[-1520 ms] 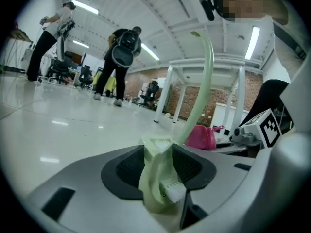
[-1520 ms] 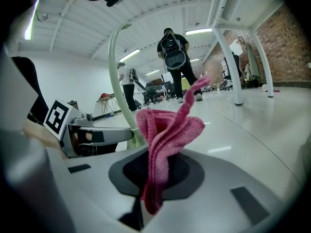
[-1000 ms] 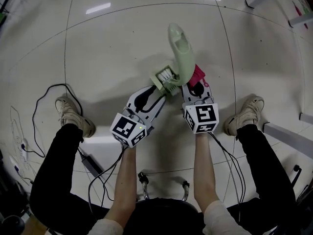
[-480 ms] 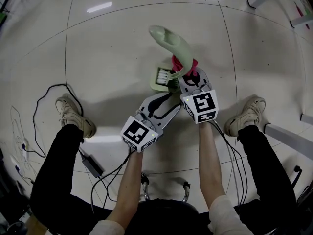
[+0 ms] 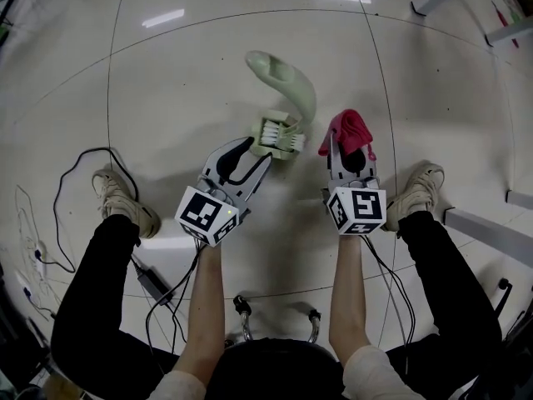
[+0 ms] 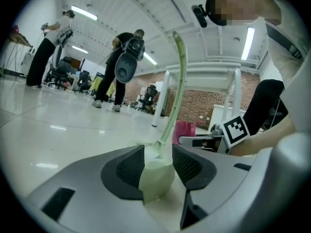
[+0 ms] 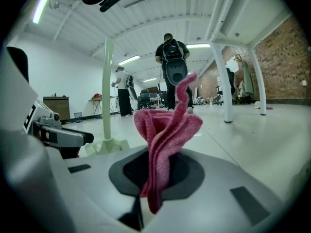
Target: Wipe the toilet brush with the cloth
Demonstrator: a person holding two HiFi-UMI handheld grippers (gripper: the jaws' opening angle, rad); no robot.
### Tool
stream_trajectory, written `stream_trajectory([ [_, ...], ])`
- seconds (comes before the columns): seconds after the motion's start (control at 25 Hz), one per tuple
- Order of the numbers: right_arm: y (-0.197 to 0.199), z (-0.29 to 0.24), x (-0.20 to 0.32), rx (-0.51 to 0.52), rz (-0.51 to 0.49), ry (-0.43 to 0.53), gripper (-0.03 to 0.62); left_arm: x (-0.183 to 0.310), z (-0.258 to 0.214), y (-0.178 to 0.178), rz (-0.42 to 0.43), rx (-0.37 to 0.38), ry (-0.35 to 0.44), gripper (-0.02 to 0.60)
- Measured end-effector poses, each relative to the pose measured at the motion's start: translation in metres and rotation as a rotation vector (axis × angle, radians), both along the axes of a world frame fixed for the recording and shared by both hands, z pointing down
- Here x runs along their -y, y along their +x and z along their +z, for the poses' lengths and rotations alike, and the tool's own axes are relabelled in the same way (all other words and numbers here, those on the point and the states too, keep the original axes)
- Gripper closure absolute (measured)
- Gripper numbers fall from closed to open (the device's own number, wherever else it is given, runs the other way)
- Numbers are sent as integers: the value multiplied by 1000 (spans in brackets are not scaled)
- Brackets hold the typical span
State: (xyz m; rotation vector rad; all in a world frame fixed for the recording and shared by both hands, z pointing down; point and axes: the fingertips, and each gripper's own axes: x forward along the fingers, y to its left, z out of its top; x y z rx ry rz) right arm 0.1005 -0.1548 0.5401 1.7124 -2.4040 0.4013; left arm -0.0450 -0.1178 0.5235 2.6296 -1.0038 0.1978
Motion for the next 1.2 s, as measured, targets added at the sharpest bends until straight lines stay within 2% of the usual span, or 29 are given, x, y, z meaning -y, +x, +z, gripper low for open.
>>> stream_trajectory([
  [0.12,-6,28,-3,126,-27,-65,562,-15,-1,19,60,6,2,422],
  [0.24,-19,49,10,257,-69,-122,562,-21,-1,29,65,-20,1,422],
  [0.4,-38,52,14,304,-146,-169,562,-20,-1,29,52,-22,2,422],
  [0.6,-35,52,-13,375,-88,-193,562,-18,-2,30,46,-31,10,422],
  [0.88,-44,49,-65,413,-68,-243,562,-23,0,30,33,-47,-21,422],
  [0.96,-47,46,-74,389,-60,-241,562,-23,-4,23,-4,-54,-15,422],
  [1.08,-57,44,-80,344,-87,-247,562,-18,-7,-4,-110,-81,-3,422],
  [1.2,-68,51,-77,277,-118,-268,562,-12,13,-14,-105,-38,-46,420],
])
